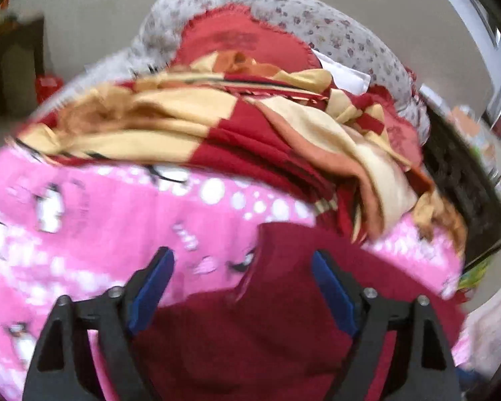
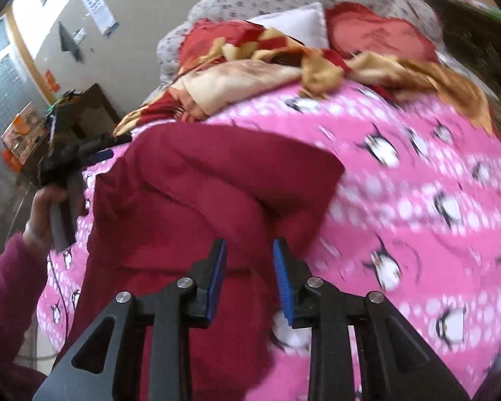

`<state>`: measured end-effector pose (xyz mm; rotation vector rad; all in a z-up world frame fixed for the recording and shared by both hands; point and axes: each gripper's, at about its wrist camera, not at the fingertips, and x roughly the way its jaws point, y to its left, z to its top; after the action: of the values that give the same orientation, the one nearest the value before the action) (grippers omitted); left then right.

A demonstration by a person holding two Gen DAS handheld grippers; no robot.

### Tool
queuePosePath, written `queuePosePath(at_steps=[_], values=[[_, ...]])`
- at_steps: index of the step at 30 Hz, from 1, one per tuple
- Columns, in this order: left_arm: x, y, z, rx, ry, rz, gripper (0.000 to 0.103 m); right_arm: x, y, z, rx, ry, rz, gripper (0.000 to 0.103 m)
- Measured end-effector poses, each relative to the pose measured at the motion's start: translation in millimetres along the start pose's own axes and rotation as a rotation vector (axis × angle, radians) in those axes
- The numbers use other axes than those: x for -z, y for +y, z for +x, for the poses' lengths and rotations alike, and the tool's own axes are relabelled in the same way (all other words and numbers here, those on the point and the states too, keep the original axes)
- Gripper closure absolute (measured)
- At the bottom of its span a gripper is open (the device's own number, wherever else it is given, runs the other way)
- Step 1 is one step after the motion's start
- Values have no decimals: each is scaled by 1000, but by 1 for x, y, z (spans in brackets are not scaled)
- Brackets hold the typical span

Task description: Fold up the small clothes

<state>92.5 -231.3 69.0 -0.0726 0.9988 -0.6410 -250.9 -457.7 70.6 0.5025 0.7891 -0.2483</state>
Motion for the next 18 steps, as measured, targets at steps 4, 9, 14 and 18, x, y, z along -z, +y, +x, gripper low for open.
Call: queuePosePath(at_steps=[4,9,14,18], values=[[-4,-13,-2,95,60,23,84,1,-7,-3,-20,-40,53,69],[-1,-36,-73,259,27,131,91,6,29,5,66,-71,-178,65],[8,-21,-122,261,32,75,91,11,42,46,236,23,-312,71],[34,5,-132,185,19,41,91,15,37,4,102,-67,-271,94]])
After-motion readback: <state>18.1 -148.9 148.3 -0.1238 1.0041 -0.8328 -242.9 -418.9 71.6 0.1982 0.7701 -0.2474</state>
